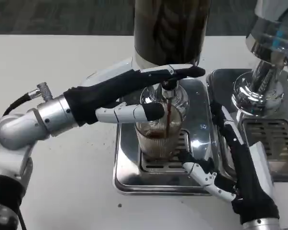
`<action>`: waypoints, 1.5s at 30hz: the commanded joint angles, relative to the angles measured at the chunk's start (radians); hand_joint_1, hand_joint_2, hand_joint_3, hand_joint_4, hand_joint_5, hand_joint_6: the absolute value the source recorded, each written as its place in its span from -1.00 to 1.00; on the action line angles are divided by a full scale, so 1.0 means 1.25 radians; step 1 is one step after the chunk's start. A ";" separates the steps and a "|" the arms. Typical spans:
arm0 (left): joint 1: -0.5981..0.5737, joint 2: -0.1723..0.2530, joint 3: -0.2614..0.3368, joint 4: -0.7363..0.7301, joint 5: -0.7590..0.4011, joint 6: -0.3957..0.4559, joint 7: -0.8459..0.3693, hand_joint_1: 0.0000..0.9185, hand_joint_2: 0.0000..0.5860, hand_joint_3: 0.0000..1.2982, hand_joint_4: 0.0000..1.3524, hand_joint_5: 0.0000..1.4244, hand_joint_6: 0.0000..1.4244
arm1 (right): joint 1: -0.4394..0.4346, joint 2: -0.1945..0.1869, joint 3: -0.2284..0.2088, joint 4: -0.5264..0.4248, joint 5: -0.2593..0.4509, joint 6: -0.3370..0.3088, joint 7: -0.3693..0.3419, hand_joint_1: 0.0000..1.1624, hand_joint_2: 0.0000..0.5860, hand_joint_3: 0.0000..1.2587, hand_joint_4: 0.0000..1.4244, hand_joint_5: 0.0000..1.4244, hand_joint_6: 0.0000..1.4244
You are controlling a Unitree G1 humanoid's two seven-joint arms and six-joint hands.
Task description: Grasp the cup under the faucet to collect the drink, then remove the cup.
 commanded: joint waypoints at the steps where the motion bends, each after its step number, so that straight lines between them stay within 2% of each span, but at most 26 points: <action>1: 0.013 0.017 -0.019 0.021 0.045 0.012 -0.013 -1.00 -0.63 -0.76 -0.93 -0.92 -1.00 | -0.019 -0.007 -0.004 0.016 0.016 -0.003 0.037 0.09 -0.30 -0.98 -0.96 -0.89 -0.84; 7: 0.011 0.024 -0.021 0.027 0.053 0.002 -0.006 -1.00 -0.63 -0.76 -0.93 -0.92 -1.00 | -0.046 -0.009 -0.004 0.033 0.033 0.011 0.095 0.15 -0.28 -1.00 -1.00 -0.96 -0.89; 15: 0.015 0.028 -0.024 0.027 0.061 -0.008 -0.001 -1.00 -0.63 -0.76 -0.93 -0.92 -1.00 | -0.065 -0.003 -0.005 0.044 0.046 0.022 0.135 0.16 -0.28 -1.00 -1.00 -0.98 -0.91; 32: 0.023 0.032 -0.028 0.018 0.071 -0.019 0.009 -1.00 -0.63 -0.76 -0.93 -0.94 -1.00 | -0.066 0.006 -0.009 0.037 0.070 0.040 0.159 0.13 -0.26 -1.00 -1.00 -0.98 -0.90; 45: 0.033 0.034 -0.026 0.006 0.068 -0.016 0.011 -1.00 -0.63 -0.76 -0.93 -0.94 -1.00 | -0.092 0.010 -0.004 0.053 0.089 0.046 0.180 0.09 -0.25 -1.00 -1.00 -0.98 -0.89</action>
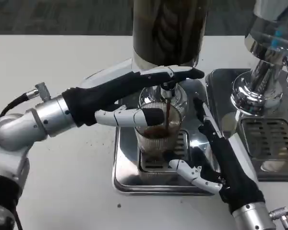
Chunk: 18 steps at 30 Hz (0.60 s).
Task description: Grasp the cup under the faucet to collect the drink, then remove the cup.
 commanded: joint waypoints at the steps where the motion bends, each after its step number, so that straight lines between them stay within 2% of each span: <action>1: 0.032 0.020 -0.019 0.006 0.037 0.019 -0.014 -1.00 -0.63 -0.76 -0.93 -0.94 -1.00 | -0.015 0.005 0.001 0.015 0.009 0.005 0.012 0.09 -0.25 -1.00 -1.00 -0.98 -0.89; 18: 0.038 0.024 -0.015 -0.005 0.033 0.026 -0.008 -1.00 -0.62 -0.76 -0.93 -0.94 -0.99 | -0.041 0.015 0.003 0.037 0.022 0.003 0.042 0.10 -0.23 -0.99 -1.00 -0.96 -0.86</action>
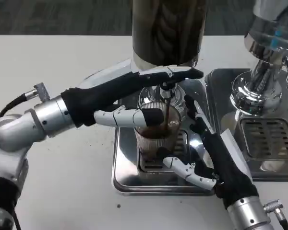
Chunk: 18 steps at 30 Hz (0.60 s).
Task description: Grasp the cup under the faucet to collect the drink, then remove the cup.
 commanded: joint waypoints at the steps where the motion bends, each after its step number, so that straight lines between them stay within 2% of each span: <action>1: 0.031 0.018 -0.015 0.010 0.033 0.019 -0.012 -1.00 -0.62 -0.76 -0.93 -0.94 -0.99 | -0.010 0.006 -0.001 0.016 0.016 0.002 0.010 0.10 -0.23 -0.99 -1.00 -0.96 -0.85; 18: 0.032 0.014 -0.003 0.007 0.005 0.040 -0.016 -1.00 -0.62 -0.75 -0.92 -0.93 -0.98 | -0.032 0.013 0.001 0.038 0.023 -0.002 0.029 0.08 -0.25 -0.97 -0.98 -0.95 -0.84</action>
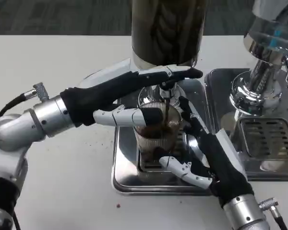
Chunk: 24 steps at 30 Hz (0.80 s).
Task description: Grasp the cup under the faucet to collect the drink, then remove the cup.
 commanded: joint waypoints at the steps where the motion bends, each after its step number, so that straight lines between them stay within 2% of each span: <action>1: 0.031 0.011 -0.003 0.012 0.004 0.035 -0.020 -1.00 -0.62 -0.75 -0.92 -0.93 -0.98 | -0.013 0.001 0.000 0.011 0.006 -0.002 0.006 0.08 -0.25 -0.97 -0.98 -0.95 -0.84; 12: 0.023 0.002 0.019 -0.013 -0.058 0.070 -0.037 -1.00 -0.60 -0.74 -0.90 -0.89 -0.93 | -0.017 0.004 -0.001 0.020 0.008 -0.006 0.005 0.07 -0.22 -0.96 -0.98 -0.93 -0.84; 24: 0.009 -0.003 0.070 -0.065 -0.108 0.094 -0.050 -1.00 -0.58 -0.73 -0.89 -0.88 -0.89 | -0.028 0.009 -0.002 0.041 0.006 -0.015 -0.001 0.06 -0.22 -0.95 -0.97 -0.93 -0.84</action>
